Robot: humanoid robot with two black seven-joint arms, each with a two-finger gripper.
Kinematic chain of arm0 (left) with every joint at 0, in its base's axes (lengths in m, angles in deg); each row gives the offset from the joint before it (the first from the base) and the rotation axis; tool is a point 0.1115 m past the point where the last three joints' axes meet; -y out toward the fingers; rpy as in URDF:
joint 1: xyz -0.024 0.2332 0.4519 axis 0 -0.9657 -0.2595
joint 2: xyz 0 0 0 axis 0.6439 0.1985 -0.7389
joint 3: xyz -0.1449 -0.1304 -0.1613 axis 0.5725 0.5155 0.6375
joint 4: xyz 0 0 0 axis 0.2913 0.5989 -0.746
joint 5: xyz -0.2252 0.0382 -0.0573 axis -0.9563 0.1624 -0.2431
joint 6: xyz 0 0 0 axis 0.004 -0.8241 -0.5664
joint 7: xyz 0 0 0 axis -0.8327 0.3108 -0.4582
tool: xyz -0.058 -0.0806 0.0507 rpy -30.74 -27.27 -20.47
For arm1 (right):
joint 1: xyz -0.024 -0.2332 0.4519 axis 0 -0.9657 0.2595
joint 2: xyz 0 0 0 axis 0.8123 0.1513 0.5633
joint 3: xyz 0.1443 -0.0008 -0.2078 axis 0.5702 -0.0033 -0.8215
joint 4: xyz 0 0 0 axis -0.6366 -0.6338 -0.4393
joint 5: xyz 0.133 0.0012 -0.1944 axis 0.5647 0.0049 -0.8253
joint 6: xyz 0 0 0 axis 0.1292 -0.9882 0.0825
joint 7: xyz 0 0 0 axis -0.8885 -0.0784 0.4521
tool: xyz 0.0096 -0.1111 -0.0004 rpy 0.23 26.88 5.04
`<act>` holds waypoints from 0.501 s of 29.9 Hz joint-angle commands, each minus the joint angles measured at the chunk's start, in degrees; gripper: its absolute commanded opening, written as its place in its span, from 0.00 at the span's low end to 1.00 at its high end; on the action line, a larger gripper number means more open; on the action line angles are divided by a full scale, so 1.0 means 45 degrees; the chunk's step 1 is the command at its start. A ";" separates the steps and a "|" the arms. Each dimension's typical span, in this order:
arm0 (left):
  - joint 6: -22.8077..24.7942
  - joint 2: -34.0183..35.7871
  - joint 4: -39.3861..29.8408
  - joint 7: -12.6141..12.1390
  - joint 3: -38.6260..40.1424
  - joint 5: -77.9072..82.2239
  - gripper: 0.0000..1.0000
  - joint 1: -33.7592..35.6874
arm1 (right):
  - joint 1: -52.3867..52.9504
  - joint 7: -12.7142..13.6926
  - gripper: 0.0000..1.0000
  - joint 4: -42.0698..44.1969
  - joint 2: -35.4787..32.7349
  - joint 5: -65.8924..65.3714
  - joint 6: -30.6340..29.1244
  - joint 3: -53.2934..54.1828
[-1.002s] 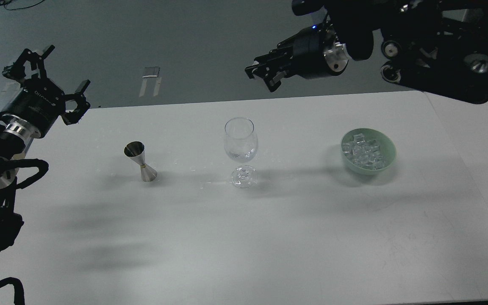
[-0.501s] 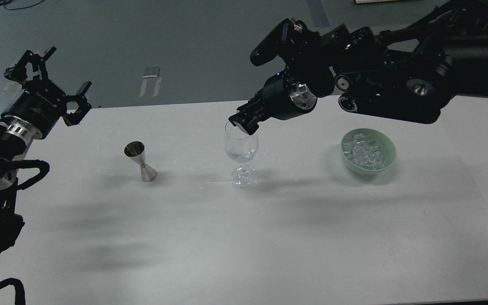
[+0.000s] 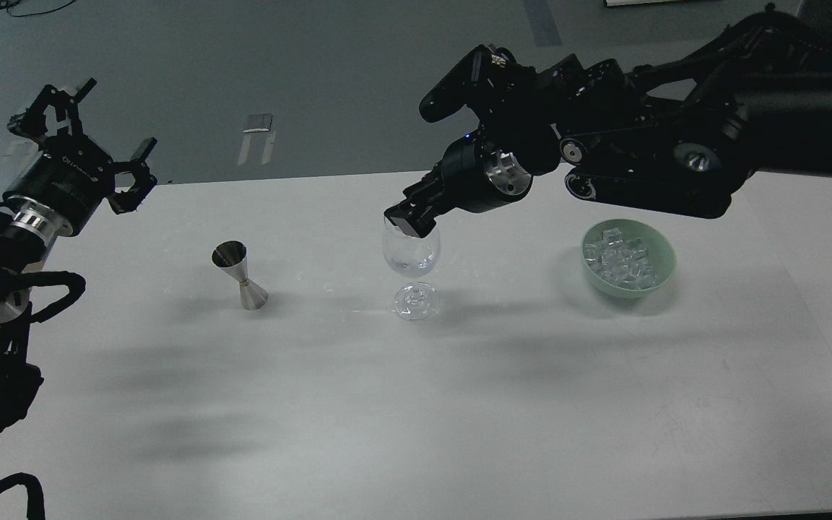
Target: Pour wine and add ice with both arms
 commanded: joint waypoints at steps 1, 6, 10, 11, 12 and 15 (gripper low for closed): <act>0.0000 0.0001 0.0000 0.0000 0.0002 0.0001 0.97 0.0003 | 0.0010 0.0001 0.55 -0.0034 -0.0050 0.0030 -0.0019 0.0000; 0.0000 0.0079 0.0000 0.0000 0.0002 0.0001 0.98 0.0003 | 0.0049 0.0001 0.58 -0.0034 -0.0167 0.0128 0.0020 0.0097; 0.0000 0.0079 0.0000 0.0000 0.0002 0.0001 0.97 0.0023 | 0.0360 0.0098 0.63 0.0237 -0.0634 0.1099 0.0331 0.0622; 0.0000 0.0099 0.0000 0.0000 0.0002 0.0001 0.97 0.0003 | 0.0459 0.0118 0.65 0.0355 -0.0713 0.1356 0.0371 0.0760; 0.0000 0.0099 0.0000 0.0000 -0.0018 0.0001 0.97 0.0023 | 0.0576 0.0137 0.66 0.0646 -0.0965 0.1997 0.0390 0.1052; 0.0000 0.0157 0.0000 0.0000 -0.0057 0.0021 0.97 0.0023 | 0.0557 0.0216 0.74 0.1331 -0.1513 0.3600 0.0410 0.1775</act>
